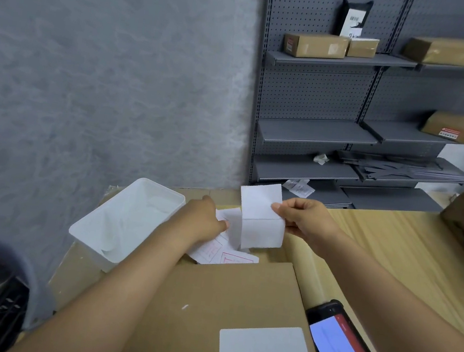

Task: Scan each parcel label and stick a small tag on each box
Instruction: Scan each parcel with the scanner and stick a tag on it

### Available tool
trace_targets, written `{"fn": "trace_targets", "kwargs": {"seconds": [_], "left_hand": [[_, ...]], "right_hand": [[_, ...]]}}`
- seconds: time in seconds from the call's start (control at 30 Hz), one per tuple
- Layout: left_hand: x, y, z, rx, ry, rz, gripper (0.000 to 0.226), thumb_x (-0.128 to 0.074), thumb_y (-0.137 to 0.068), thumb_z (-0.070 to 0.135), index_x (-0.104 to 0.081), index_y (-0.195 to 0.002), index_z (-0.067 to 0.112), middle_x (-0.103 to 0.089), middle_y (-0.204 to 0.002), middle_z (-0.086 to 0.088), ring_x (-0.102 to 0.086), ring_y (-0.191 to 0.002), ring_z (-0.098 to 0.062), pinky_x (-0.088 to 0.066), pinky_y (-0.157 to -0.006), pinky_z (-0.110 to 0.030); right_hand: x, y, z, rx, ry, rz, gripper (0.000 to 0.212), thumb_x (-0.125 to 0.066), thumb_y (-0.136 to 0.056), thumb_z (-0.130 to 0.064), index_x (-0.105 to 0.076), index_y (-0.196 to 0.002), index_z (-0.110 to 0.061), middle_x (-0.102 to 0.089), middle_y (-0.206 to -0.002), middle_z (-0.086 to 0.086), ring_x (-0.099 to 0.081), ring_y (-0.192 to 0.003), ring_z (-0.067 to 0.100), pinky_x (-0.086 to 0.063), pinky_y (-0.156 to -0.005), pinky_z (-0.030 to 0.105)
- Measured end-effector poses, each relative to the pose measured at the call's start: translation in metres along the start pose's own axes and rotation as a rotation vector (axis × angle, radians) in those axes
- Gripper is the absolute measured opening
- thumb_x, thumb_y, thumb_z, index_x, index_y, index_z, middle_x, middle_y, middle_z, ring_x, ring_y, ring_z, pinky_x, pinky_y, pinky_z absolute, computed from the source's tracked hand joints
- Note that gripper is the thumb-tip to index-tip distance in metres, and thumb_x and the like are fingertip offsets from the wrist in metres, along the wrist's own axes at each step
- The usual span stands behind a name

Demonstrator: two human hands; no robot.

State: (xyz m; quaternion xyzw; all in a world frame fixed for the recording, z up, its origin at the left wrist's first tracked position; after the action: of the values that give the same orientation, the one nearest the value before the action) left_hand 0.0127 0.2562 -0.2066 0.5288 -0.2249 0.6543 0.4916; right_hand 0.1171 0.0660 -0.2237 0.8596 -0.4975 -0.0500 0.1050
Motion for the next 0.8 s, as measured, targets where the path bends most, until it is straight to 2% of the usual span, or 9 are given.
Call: {"fn": "trace_targets", "kwargs": {"seconds": [0.13, 0.23, 0.33, 0.43, 0.53, 0.6, 0.67, 0.73, 0.8], "left_hand": [[0.012, 0.006, 0.017, -0.102, 0.154, -0.008, 0.059, -0.053, -0.090, 0.054, -0.050, -0.136, 0.017, -0.054, -0.137, -0.002, -0.053, -0.120, -0.020, -0.040, -0.091, -0.027], [0.020, 0.013, 0.020, -0.079, 0.321, 0.024, 0.044, -0.042, -0.094, 0.056, -0.066, -0.105, 0.020, -0.067, -0.106, 0.001, -0.060, -0.094, -0.015, -0.041, -0.076, -0.027], [0.031, 0.020, 0.018, -0.006, 0.306, 0.133, 0.054, -0.032, -0.099, 0.050, -0.068, -0.080, 0.013, -0.069, -0.087, -0.003, -0.062, -0.081, -0.019, -0.046, -0.076, -0.029], [0.033, 0.032, 0.023, 0.146, 0.589, -0.071, 0.077, -0.020, -0.097, 0.061, -0.071, -0.080, 0.007, -0.074, -0.079, -0.011, -0.067, -0.068, -0.023, -0.054, -0.070, -0.029], [0.033, 0.042, 0.030, 0.215, 1.027, -0.233, 0.079, -0.028, -0.091, 0.069, -0.069, -0.099, 0.002, -0.075, -0.089, -0.016, -0.073, -0.080, -0.028, -0.058, -0.073, -0.036], [0.035, 0.047, 0.033, 0.157, 1.213, -0.187, 0.052, -0.051, -0.095, 0.046, -0.065, -0.110, -0.001, -0.074, -0.091, -0.014, -0.072, -0.081, -0.025, -0.059, -0.075, -0.037], [0.036, 0.052, 0.035, 0.071, 1.218, -0.116, 0.029, -0.062, -0.092, 0.013, -0.062, -0.117, -0.002, -0.072, -0.099, -0.016, -0.070, -0.085, -0.023, -0.058, -0.076, -0.034], [0.035, 0.056, 0.035, 0.044, 1.149, -0.077, 0.029, -0.063, -0.088, 0.000, -0.062, -0.117, -0.001, -0.071, -0.104, -0.017, -0.070, -0.088, -0.025, -0.057, -0.077, -0.033], [0.035, 0.061, 0.036, 0.021, 1.086, -0.077, 0.029, -0.064, -0.086, 0.000, -0.064, -0.115, 0.003, -0.072, -0.103, -0.017, -0.071, -0.089, -0.025, -0.058, -0.075, -0.032]], "right_hand": [[-0.007, 0.005, -0.010, 0.049, -0.096, -0.038, 0.013, -0.064, -0.090, -0.010, -0.054, -0.081, -0.006, -0.056, -0.072, 0.009, -0.052, -0.069, 0.020, -0.055, -0.073, 0.031], [-0.009, 0.010, -0.020, 0.143, -0.149, -0.020, 0.013, -0.063, -0.089, -0.004, -0.053, -0.081, -0.008, -0.051, -0.063, 0.003, -0.049, -0.059, 0.014, -0.051, -0.068, 0.027], [-0.010, 0.016, -0.034, 0.266, -0.181, -0.020, 0.018, -0.062, -0.086, 0.006, -0.054, -0.080, -0.009, -0.054, -0.071, 0.008, -0.055, -0.068, 0.018, -0.051, -0.074, 0.030], [-0.014, 0.028, -0.047, 0.388, -0.109, -0.096, 0.023, -0.058, -0.083, 0.016, -0.059, -0.075, -0.006, -0.068, -0.086, 0.012, -0.066, -0.080, 0.018, -0.051, -0.077, 0.026], [-0.019, 0.043, -0.052, 0.443, 0.020, -0.224, 0.023, -0.058, -0.081, 0.020, -0.063, -0.074, -0.001, -0.071, -0.096, 0.018, -0.070, -0.088, 0.014, -0.054, -0.077, 0.021], [-0.021, 0.051, -0.053, 0.449, 0.121, -0.278, 0.029, -0.053, -0.079, 0.024, -0.067, -0.077, -0.001, -0.071, -0.101, 0.019, -0.068, -0.097, 0.015, -0.052, -0.082, 0.020], [-0.022, 0.056, -0.052, 0.449, 0.160, -0.288, 0.039, -0.042, -0.077, 0.026, -0.070, -0.084, -0.001, -0.071, -0.102, 0.017, -0.067, -0.097, 0.010, -0.050, -0.083, 0.016], [-0.023, 0.059, -0.053, 0.463, 0.170, -0.240, 0.030, -0.049, -0.083, 0.017, -0.070, -0.094, -0.001, -0.071, -0.103, 0.011, -0.066, -0.094, 0.009, -0.051, -0.081, 0.018], [-0.022, 0.058, -0.052, 0.496, 0.279, -0.162, 0.017, -0.065, -0.085, -0.001, -0.071, -0.098, -0.010, -0.071, -0.103, 0.001, -0.065, -0.098, 0.016, -0.052, -0.088, 0.031]]}}
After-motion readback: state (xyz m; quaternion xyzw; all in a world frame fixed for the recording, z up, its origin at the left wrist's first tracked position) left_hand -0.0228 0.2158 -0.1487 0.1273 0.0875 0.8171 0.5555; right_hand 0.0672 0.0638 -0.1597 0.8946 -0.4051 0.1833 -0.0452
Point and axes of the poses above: each hand's wrist, its own y-axis away from the middle knuckle, its own x-axis out of the back of the hand, z = x × y, the point moved 3 cm from there along -y, towards the middle knuckle
